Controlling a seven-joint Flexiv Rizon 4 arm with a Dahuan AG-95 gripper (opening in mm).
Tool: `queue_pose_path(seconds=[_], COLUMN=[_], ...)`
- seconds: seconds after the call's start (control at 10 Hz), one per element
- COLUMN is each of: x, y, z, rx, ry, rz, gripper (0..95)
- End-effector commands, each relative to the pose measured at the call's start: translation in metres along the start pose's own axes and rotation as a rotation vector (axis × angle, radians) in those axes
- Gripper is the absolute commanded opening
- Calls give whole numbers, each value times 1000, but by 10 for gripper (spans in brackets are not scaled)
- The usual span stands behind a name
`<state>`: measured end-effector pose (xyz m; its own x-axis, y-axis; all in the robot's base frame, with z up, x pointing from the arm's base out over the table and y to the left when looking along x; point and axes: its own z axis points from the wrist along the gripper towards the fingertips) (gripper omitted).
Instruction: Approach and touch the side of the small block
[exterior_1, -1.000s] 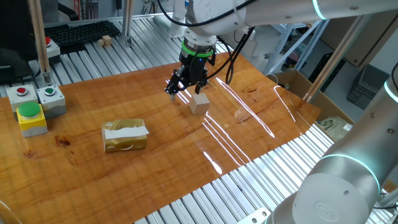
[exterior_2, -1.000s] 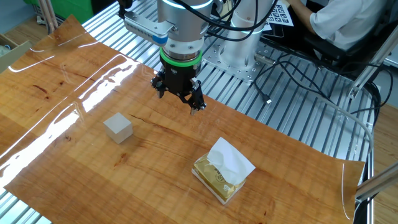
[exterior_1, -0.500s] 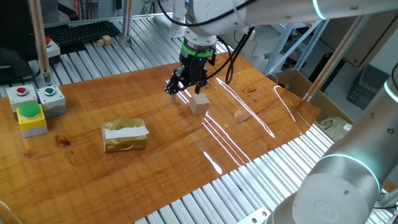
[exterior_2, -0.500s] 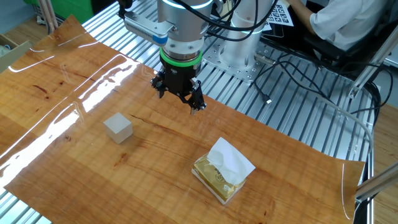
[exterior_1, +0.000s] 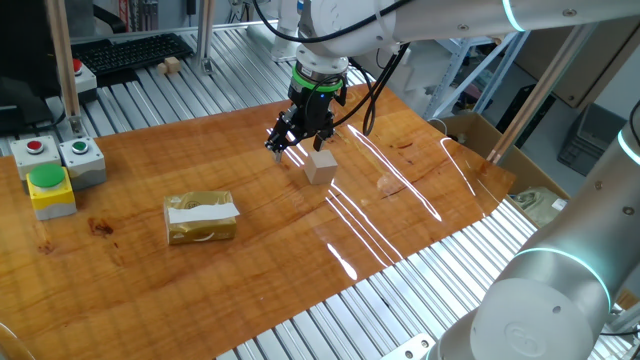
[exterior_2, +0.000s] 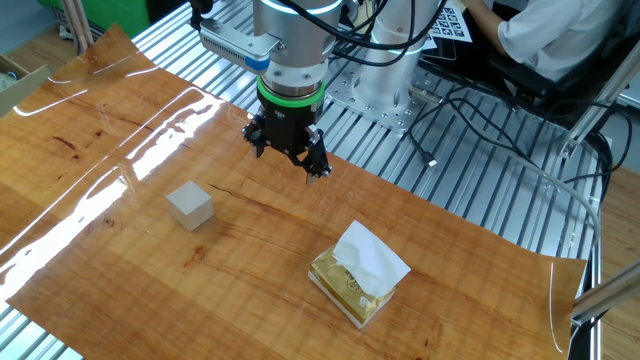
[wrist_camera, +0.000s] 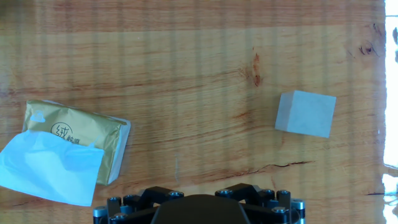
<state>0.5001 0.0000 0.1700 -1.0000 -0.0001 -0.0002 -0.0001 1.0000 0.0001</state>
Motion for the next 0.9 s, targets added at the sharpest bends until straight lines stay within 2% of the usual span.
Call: queue_pose_path(seconds=[0.1,0.9], x=[0,-1], y=[0,2], z=[0,4], rx=[-92,-93], ry=[33,34], rz=[47,46], gripper=[0,0])
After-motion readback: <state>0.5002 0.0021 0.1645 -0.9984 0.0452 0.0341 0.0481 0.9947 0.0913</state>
